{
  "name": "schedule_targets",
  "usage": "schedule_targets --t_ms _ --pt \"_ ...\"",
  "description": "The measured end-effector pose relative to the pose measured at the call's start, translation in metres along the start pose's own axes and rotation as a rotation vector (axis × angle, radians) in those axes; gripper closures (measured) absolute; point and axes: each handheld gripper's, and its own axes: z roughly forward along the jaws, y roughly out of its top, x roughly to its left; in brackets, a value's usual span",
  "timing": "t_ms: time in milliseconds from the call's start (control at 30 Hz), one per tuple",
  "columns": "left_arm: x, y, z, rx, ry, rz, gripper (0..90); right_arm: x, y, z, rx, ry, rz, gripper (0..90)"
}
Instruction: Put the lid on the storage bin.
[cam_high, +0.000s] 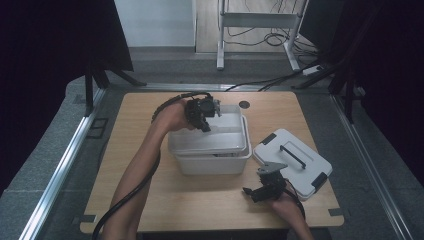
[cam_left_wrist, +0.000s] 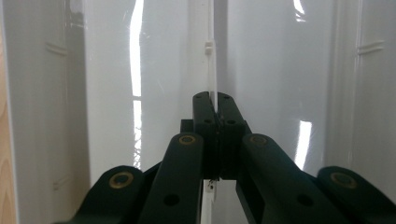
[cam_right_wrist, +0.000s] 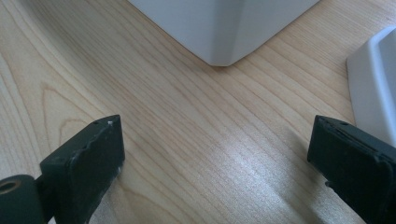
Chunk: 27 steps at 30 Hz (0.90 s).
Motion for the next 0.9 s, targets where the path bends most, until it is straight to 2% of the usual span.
schedule_targets --t_ms 233,367,533,600,633,733,800,900 --pt "0.002 0.011 0.021 0.016 -0.014 0.016 89.1 0.000 0.000 0.000 0.001 0.000 0.000 3.6" --pt "0.001 0.006 0.026 -0.011 -0.048 -0.006 89.1 0.000 0.000 0.000 0.001 0.000 -0.002 3.6" --pt "0.002 0.005 0.031 -0.005 -0.058 -0.028 88.8 0.000 0.000 0.000 0.001 0.000 -0.003 3.6" --pt "0.001 0.004 0.031 -0.009 -0.043 -0.044 87.3 0.000 0.000 0.000 0.001 0.000 -0.002 3.6" --pt "0.001 0.003 0.031 -0.015 -0.026 -0.063 83.4 0.000 0.000 0.000 0.001 0.000 -0.002 3.6" --pt "0.001 0.000 0.026 -0.049 0.021 -0.086 71.3 0.000 0.000 0.000 -0.001 0.000 0.000 4.0" --pt "0.001 -0.003 0.021 -0.076 0.050 -0.142 59.4 0.000 0.000 0.000 -0.004 0.002 -0.001 5.0" --pt "0.000 -0.010 0.014 -0.108 0.075 -0.187 47.4 -0.001 -0.001 -0.002 -0.015 0.018 -0.016 10.5"
